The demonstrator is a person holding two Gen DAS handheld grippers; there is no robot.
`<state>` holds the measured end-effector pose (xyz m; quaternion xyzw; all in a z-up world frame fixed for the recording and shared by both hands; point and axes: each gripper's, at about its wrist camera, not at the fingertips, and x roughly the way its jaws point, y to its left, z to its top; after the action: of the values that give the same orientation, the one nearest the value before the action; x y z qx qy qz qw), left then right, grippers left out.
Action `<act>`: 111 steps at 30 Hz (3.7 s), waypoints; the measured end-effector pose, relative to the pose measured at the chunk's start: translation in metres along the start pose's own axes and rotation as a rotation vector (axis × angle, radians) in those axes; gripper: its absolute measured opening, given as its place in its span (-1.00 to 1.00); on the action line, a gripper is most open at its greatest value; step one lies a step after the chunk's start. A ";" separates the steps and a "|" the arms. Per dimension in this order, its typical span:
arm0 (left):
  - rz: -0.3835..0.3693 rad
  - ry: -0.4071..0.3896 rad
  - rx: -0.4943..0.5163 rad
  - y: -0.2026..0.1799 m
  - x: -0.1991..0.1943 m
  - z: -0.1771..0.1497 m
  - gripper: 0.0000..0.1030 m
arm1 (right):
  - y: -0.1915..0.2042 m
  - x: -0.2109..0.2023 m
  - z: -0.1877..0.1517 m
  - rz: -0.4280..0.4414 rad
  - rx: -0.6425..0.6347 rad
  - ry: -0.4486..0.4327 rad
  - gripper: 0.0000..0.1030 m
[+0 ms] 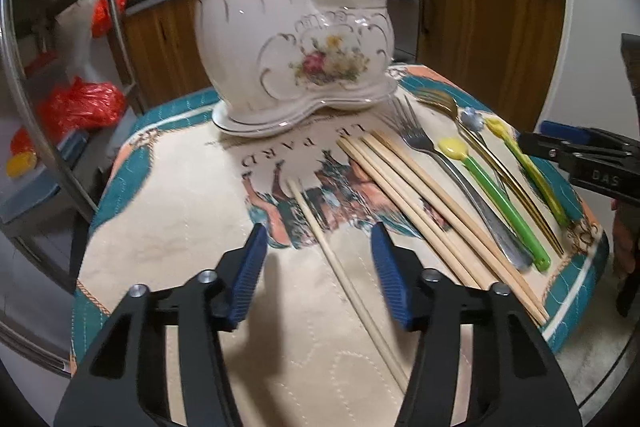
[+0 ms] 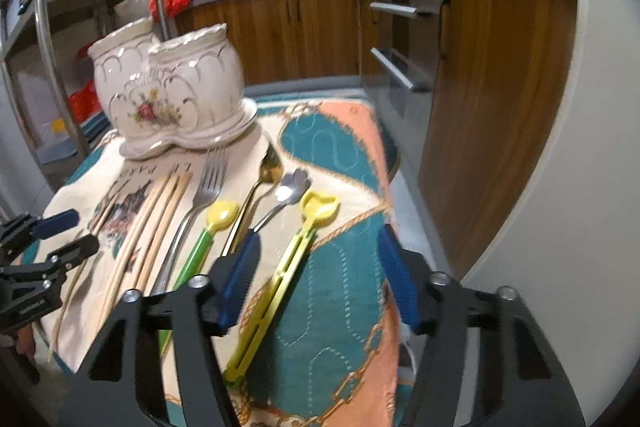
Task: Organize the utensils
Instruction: 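Grasp a chopstick with the left tool while the right tool grasps the yellow utensil, then drop chopstick in tall cup with left tool while right tool drops yellow utensil in short cup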
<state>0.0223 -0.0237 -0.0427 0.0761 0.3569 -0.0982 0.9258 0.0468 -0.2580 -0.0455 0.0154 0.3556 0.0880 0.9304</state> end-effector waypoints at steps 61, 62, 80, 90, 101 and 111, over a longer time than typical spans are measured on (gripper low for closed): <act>-0.115 -0.586 -0.106 0.080 -0.009 0.236 -0.92 | 0.058 0.059 0.187 0.445 0.131 -0.383 -0.80; -0.103 -0.590 -0.114 0.081 -0.003 0.237 -0.92 | 0.058 0.061 0.188 0.441 0.127 -0.388 -0.80; -0.090 -0.628 -0.125 0.086 0.012 0.235 -0.92 | 0.066 0.080 0.183 0.413 0.087 -0.414 -0.80; -0.124 -0.625 -0.132 0.093 0.014 0.236 -0.92 | 0.072 0.088 0.178 0.392 0.067 -0.416 -0.80; -0.120 -0.622 -0.125 0.095 0.012 0.224 -0.92 | 0.075 0.092 0.172 0.385 0.046 -0.406 -0.79; -0.089 -0.603 -0.104 0.099 0.002 0.200 -0.91 | 0.063 0.081 0.164 0.415 0.076 -0.385 -0.49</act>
<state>0.1761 0.0293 0.1100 -0.0198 0.0738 -0.1384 0.9874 0.2054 -0.1759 0.0299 0.1393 0.1647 0.2587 0.9416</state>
